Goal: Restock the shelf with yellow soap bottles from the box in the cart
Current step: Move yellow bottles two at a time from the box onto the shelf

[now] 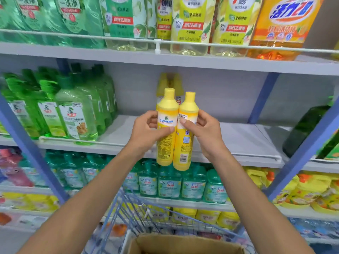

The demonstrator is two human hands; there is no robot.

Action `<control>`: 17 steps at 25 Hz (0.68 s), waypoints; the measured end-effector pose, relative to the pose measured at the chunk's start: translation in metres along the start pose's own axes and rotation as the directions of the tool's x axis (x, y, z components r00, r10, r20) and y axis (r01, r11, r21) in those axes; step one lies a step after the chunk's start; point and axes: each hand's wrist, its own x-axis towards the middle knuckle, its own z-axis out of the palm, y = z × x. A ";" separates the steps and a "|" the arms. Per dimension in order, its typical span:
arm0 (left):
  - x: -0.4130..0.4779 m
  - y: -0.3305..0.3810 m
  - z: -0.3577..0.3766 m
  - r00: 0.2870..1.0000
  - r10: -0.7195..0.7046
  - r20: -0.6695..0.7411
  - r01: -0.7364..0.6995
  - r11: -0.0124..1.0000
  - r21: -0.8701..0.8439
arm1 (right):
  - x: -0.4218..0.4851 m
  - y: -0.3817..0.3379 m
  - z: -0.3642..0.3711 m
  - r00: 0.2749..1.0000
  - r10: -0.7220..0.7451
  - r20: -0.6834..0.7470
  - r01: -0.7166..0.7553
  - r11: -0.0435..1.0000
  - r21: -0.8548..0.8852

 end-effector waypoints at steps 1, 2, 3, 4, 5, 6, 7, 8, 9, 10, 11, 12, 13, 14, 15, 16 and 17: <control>0.013 0.004 -0.005 1.000 0.010 -0.006 -0.010 1.000 -0.001 | 0.013 -0.003 0.006 1.000 -0.015 -0.009 0.015 1.000 0.001; 0.027 0.006 -0.010 1.000 0.022 -0.009 -0.022 1.000 -0.007 | 0.026 -0.004 0.012 0.999 -0.033 -0.021 0.033 0.999 -0.004; 0.038 0.006 -0.015 0.999 0.036 -0.011 -0.036 0.999 -0.011 | 0.037 -0.005 0.018 0.998 -0.046 -0.032 0.046 0.999 -0.010; 0.049 0.003 -0.019 0.999 0.047 -0.012 -0.047 0.999 -0.013 | 0.047 -0.002 0.023 0.997 -0.060 -0.038 0.059 0.998 -0.020; 0.058 0.000 -0.023 0.999 0.053 -0.012 -0.053 0.999 -0.012 | 0.056 0.001 0.027 0.997 -0.069 -0.044 0.068 0.997 -0.028; 0.065 -0.006 -0.025 0.999 0.047 -0.014 -0.048 0.999 -0.014 | 0.062 0.007 0.032 0.996 -0.076 -0.051 0.074 0.997 -0.037; 0.072 -0.012 -0.027 0.999 0.040 -0.021 -0.040 0.999 -0.020 | 0.067 0.012 0.036 0.995 -0.081 -0.060 0.079 0.996 -0.043; 0.075 -0.020 -0.026 0.999 0.034 -0.034 -0.035 0.999 -0.024 | 0.071 0.020 0.040 0.993 -0.091 -0.070 0.088 0.995 -0.054; 0.077 -0.029 -0.025 0.998 0.027 -0.048 -0.028 0.999 -0.025 | 0.072 0.030 0.044 0.992 -0.099 -0.079 0.094 0.994 -0.061; 0.078 -0.038 -0.024 0.998 0.017 -0.059 -0.018 0.999 -0.027 | 0.073 0.039 0.046 0.991 -0.103 -0.085 0.098 0.993 -0.065; 0.077 -0.048 -0.023 0.998 0.006 -0.063 -0.008 0.999 -0.032 | 0.072 0.047 0.047 0.991 -0.102 -0.090 0.097 0.994 -0.059; 0.078 -0.056 -0.022 0.998 -0.002 -0.062 0.000 0.999 -0.038 | 0.072 0.053 0.047 0.991 -0.102 -0.091 0.097 0.994 -0.055; 0.078 -0.062 -0.022 0.999 -0.005 -0.054 0.002 0.999 -0.044 | 0.071 0.057 0.046 0.991 -0.102 -0.090 0.098 0.994 -0.049; 0.079 -0.067 -0.022 0.999 -0.005 -0.046 0.003 0.999 -0.044 | 0.071 0.060 0.044 0.991 -0.101 -0.091 0.096 0.994 -0.054; 0.081 -0.069 -0.022 0.999 -0.001 -0.035 -0.001 0.999 -0.049 | 0.071 0.063 0.042 0.992 -0.095 -0.089 0.090 0.994 -0.054; 0.080 -0.071 -0.022 1.000 0.005 -0.027 -0.006 0.998 -0.060 | 0.071 0.066 0.039 0.992 -0.087 -0.088 0.082 0.995 -0.057; 0.080 -0.072 -0.021 1.000 0.012 -0.025 -0.014 0.997 -0.081 | 0.070 0.069 0.037 0.993 -0.077 -0.089 0.072 0.996 -0.057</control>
